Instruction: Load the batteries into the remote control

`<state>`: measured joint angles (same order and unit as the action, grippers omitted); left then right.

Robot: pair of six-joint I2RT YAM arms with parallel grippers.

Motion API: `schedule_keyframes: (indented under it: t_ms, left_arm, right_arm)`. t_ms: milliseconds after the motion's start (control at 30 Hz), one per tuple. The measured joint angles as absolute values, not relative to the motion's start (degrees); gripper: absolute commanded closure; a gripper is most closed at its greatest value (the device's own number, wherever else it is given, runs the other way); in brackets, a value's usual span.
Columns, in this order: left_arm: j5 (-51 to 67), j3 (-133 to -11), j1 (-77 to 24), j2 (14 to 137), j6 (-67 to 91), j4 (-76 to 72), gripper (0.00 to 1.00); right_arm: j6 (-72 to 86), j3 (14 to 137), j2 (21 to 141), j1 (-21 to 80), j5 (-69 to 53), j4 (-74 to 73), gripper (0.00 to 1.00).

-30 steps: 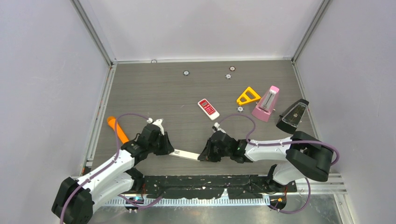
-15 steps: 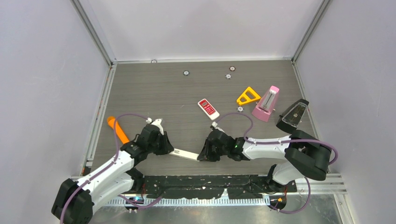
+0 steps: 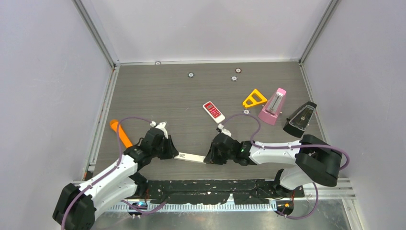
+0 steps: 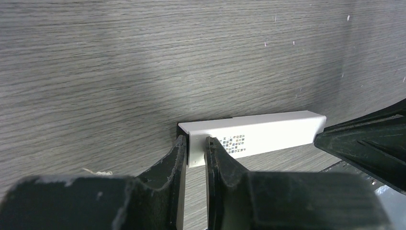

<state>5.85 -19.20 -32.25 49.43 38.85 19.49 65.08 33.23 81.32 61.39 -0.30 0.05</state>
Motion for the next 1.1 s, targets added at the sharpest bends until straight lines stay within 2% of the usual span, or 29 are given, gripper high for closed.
schedule_keyframes:
  t_ms: [233,700,1100]
  left_arm:
    - [6.07,-19.20,-32.29,49.52,39.00,19.40,1.00]
    - [6.50,-19.20,-32.29,49.98,39.48,18.90,1.00]
    - [6.96,-18.83,-32.23,49.80,40.01,18.35,1.00]
  right_arm:
    - [62.72,33.63,80.99,61.54,1.21,-1.15,0.73]
    - [60.97,35.86,80.62,62.65,3.99,-5.10,0.89]
    - [62.74,34.74,80.60,62.89,3.57,-3.42,0.93]
